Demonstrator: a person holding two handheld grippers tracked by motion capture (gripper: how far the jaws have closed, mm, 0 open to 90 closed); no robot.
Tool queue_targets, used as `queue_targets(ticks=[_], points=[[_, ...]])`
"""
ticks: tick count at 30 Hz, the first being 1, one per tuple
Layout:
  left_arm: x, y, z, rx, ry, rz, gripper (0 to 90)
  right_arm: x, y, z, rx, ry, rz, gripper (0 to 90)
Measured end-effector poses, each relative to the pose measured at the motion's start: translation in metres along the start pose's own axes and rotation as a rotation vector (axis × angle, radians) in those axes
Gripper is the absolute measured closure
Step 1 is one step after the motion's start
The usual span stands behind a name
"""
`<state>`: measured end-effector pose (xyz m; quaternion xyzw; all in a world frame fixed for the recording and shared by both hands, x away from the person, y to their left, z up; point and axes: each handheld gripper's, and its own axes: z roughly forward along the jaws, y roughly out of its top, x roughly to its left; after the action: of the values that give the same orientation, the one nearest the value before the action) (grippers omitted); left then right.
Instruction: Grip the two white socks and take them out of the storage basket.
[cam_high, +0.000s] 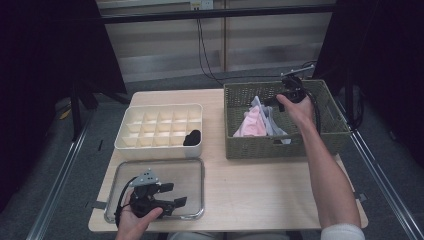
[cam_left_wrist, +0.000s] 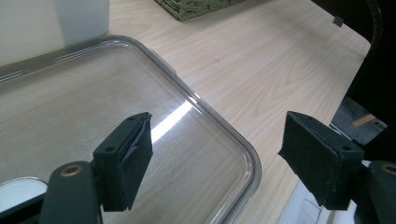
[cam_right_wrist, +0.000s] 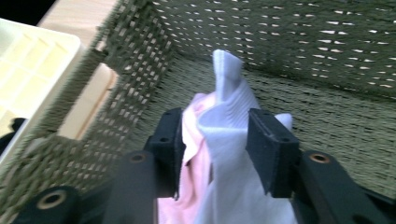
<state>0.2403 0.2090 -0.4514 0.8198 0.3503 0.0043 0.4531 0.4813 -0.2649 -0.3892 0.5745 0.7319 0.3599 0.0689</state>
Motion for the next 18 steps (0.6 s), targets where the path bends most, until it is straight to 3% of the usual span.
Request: queue_targets(ticks=[5,10,16,18], points=[[0.000,0.000,-0.001,0.006,0.025,0.024,24.5,-0.003,-0.001,0.011,0.022,0.005,0.012,53.8],[0.003,-0.001,0.000,0.007,0.027,0.015,24.7,-0.002,-0.005,0.023,0.053,-0.009,0.016,59.3],[0.007,-0.002,0.000,0.001,0.027,0.004,24.9,-0.002,-0.008,0.033,0.073,-0.025,0.026,82.9],[0.008,-0.002,-0.001,0.004,0.031,0.005,24.9,-0.003,-0.008,0.031,0.057,-0.019,0.031,85.3]])
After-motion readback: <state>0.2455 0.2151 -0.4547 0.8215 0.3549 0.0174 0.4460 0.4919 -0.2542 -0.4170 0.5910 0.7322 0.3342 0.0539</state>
